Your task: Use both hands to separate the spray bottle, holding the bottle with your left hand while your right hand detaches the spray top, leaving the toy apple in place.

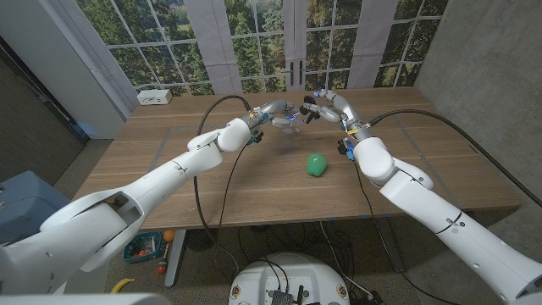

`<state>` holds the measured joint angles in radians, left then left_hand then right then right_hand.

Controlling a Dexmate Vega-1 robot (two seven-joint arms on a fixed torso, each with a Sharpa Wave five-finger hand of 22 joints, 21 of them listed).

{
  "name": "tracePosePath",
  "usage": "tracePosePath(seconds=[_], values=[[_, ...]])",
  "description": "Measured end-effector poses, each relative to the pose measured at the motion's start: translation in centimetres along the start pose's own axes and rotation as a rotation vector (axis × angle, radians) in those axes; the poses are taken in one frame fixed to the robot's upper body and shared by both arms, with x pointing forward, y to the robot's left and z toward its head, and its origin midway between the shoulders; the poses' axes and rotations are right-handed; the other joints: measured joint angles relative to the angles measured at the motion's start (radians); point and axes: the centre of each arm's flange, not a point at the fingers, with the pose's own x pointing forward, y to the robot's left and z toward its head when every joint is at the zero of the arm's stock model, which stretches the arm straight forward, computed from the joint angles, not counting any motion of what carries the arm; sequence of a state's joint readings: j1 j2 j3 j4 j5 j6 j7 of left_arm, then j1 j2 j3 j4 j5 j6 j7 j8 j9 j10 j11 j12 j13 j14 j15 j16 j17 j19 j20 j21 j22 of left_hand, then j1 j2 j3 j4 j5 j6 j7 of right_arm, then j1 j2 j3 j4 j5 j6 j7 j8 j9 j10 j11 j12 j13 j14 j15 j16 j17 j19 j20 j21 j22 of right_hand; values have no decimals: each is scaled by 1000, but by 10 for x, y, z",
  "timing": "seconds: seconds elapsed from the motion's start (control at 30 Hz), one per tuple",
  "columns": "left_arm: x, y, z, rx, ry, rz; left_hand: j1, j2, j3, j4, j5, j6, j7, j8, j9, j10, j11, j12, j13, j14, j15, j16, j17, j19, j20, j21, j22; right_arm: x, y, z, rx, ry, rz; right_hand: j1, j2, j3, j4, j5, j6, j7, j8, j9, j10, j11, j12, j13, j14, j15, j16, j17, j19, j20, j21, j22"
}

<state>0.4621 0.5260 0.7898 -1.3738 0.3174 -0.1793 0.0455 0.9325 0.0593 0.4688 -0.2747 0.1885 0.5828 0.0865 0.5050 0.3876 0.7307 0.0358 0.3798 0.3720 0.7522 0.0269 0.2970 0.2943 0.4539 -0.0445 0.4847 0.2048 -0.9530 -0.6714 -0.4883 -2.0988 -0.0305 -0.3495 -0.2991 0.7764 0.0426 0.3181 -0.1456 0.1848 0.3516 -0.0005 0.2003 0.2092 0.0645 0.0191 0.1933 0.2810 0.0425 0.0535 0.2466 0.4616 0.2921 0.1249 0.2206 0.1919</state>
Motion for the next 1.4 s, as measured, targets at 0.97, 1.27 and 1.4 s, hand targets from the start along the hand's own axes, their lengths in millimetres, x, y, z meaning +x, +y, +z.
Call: tracePosePath(seconds=[0.97, 1.27, 1.4], values=[[4, 0, -5, -8, 1, -10, 0, 0, -1, 1, -3, 0, 0, 1, 10, 0, 0, 0, 6, 0, 0, -12, 0, -9, -2, 5, 0, 10, -5, 3, 68, -70, 63, 243, -24, 8, 47, 117, 479, -55, 253, 148, 102, -64, 43, -18, 86, -63, 46, 50, 49, -36, 55, 3], [5, 0, -6, -3, 2, -11, 0, 0, -1, 1, 0, 3, 3, 1, 9, 0, 0, 0, 42, 0, 0, -12, 2, -9, -2, 11, 0, 8, -10, 5, 170, -150, 53, 60, 13, -61, 111, 28, 502, 42, 295, 184, 179, -32, 58, -9, 144, -58, 82, 65, 52, -11, 58, 5], [5, 1, -5, -2, 0, -7, 0, 0, -1, 1, 0, 3, 3, 1, 11, 0, 0, 0, 42, 7, -7, -14, 4, -9, -2, 11, 0, 5, -13, 4, 212, -187, -5, 69, 21, -49, 67, 36, 360, -6, 231, 164, 165, -44, 53, -4, 160, -69, 90, 73, 77, -29, 69, 8]])
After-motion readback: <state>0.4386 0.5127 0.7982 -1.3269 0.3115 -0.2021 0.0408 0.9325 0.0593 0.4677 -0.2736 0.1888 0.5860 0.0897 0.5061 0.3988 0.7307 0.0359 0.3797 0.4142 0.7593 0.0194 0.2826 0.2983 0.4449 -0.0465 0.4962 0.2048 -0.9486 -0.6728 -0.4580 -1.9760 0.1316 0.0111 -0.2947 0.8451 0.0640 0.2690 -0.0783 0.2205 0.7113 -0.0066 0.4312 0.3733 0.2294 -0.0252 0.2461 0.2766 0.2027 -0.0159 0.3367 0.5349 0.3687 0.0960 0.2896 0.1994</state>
